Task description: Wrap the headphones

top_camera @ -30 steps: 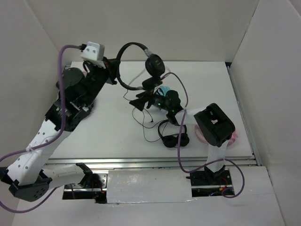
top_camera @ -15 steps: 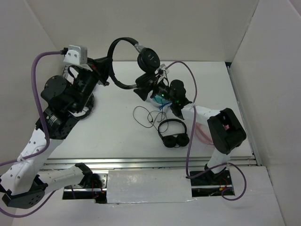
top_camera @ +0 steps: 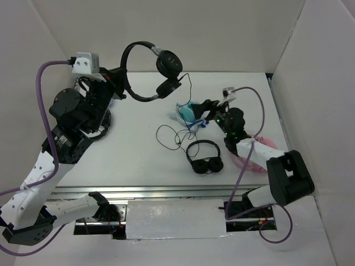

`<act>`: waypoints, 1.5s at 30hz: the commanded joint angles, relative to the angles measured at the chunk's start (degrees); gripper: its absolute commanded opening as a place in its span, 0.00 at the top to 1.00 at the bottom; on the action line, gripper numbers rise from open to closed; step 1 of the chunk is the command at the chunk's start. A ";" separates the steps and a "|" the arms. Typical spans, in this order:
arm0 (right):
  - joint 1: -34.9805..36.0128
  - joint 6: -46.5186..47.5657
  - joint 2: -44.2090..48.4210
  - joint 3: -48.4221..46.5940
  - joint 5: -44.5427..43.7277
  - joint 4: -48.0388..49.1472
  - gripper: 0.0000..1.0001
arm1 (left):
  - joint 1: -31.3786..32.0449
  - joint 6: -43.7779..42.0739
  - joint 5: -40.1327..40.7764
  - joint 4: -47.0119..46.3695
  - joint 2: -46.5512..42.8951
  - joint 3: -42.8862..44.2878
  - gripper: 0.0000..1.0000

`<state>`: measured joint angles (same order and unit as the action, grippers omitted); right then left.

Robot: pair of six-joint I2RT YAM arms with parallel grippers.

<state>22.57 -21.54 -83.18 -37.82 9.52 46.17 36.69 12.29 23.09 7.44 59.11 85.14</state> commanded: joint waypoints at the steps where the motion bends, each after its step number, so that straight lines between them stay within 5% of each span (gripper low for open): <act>1: -5.14 -0.17 8.88 0.82 -7.48 0.08 0.00 | 0.23 2.12 3.80 -3.49 -0.58 3.27 1.00; 4: -9.11 0.44 12.94 0.47 -8.39 -8.53 0.00 | 0.14 2.65 6.96 -2.35 0.82 5.37 1.00; 7: -11.49 3.95 17.33 3.27 -0.22 -12.86 0.00 | -0.04 2.73 11.53 -1.03 3.55 8.53 1.00; 17: 1.32 17.13 21.75 11.81 6.39 -16.90 0.00 | -7.24 4.58 8.82 6.79 16.12 26.38 1.00; 31: 8.10 17.86 -21.04 -28.25 8.76 -21.55 0.01 | -16.55 6.51 -1.73 11.54 18.94 37.37 1.00; 32: 8.19 17.67 -24.80 -33.23 9.89 -23.13 0.04 | -16.91 6.51 -1.82 11.11 18.67 37.03 1.00; 34: 8.37 16.36 -28.95 -39.40 11.83 -28.12 0.31 | -17.96 6.60 -1.56 10.84 18.32 36.85 1.00; 36: 8.89 16.88 -28.89 -40.14 13.34 -30.70 0.72 | -18.58 6.60 -1.30 11.01 18.32 36.59 1.00; 38: 10.12 17.93 -23.81 -33.05 10.02 -27.21 0.97 | -19.81 6.95 -0.42 10.84 18.49 34.93 1.00; 45: 17.67 16.79 0.80 -11.93 -7.71 -31.65 1.00 | -24.03 13.71 5.11 4.78 18.41 19.46 1.00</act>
<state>36.25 -4.91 -92.55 -52.03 11.99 16.75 13.93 21.19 25.26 18.06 77.30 109.40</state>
